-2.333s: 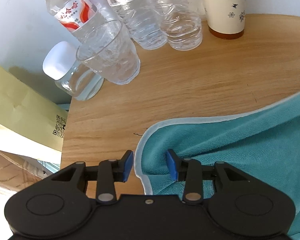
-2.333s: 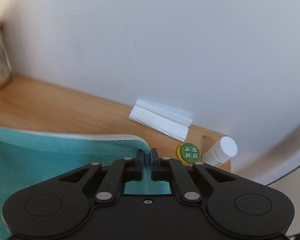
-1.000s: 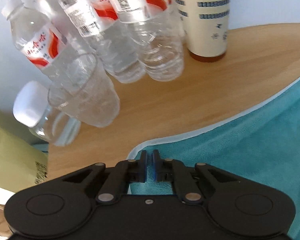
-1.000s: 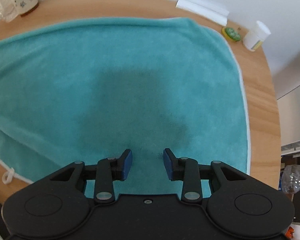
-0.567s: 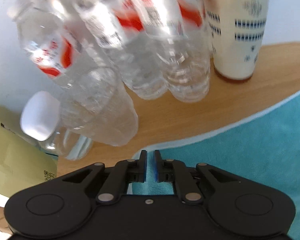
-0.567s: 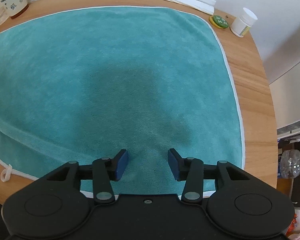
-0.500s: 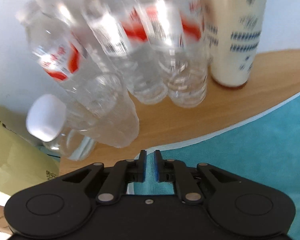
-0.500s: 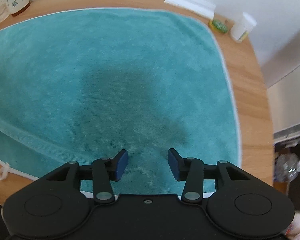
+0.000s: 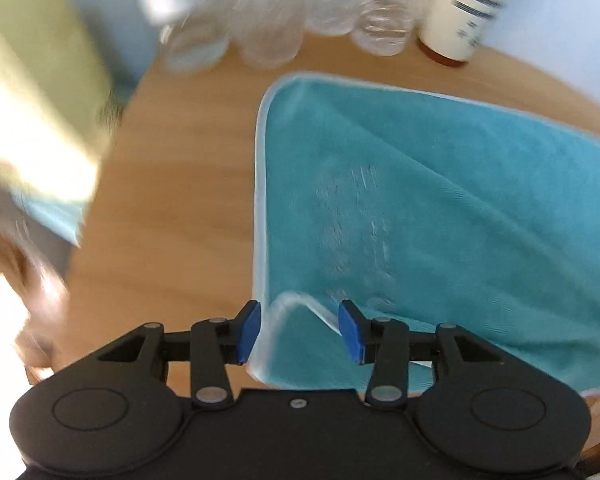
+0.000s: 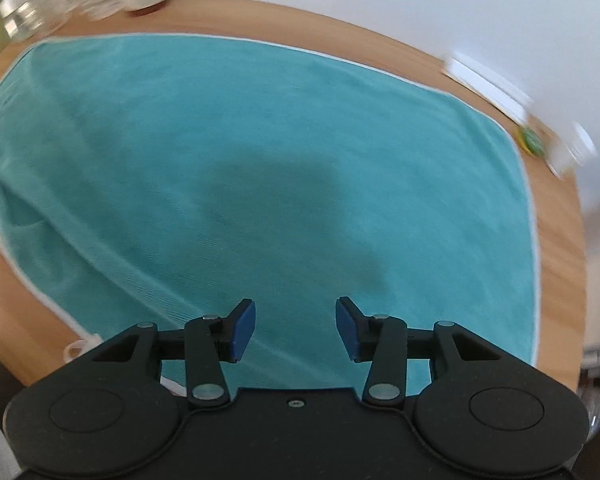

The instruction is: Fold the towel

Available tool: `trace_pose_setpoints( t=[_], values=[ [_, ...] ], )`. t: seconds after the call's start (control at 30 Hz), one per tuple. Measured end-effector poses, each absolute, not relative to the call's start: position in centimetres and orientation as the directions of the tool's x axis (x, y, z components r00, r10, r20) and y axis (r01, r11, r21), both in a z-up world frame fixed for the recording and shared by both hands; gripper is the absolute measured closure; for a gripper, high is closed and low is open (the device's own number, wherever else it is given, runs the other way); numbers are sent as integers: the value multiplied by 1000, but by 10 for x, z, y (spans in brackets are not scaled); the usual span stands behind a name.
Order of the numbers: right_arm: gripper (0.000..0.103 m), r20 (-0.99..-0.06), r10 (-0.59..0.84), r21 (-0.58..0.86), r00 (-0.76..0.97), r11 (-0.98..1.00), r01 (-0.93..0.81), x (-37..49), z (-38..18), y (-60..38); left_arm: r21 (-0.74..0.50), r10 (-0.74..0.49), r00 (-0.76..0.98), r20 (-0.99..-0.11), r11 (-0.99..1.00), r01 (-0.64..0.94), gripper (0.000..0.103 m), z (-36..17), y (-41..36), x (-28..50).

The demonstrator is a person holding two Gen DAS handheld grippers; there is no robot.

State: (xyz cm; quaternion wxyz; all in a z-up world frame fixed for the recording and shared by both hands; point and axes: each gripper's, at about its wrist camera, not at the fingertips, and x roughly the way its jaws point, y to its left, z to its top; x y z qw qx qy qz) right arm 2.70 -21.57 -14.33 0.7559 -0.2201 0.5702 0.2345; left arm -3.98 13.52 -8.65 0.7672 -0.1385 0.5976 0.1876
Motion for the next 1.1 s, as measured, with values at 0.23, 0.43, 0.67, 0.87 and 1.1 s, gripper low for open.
trace_pose_setpoints(
  t=[0.23,0.43,0.67,0.87,1.1],
  values=[
    [53,-962,120,-82,246,730,-679,32,-146,-195,-16,126,201,-971,812,-583,59,-87,131,-31],
    [53,-967,117,-71,226,731,-679,37,-154,-198,0,128,145,-981,750,-661,65,-102,134,-28],
    [51,-962,113,-97,249,710,-697,43,-155,-205,-66,100,205,-974,736,-674,95,-100,130,-25],
    [51,-950,170,-53,261,738,-672,75,-148,-206,-53,138,234,-962,750,-659,96,-86,120,-39],
    [51,-909,272,-54,316,674,-736,120,-155,-152,-11,169,184,-968,707,-707,96,-77,117,-89]
  ],
)
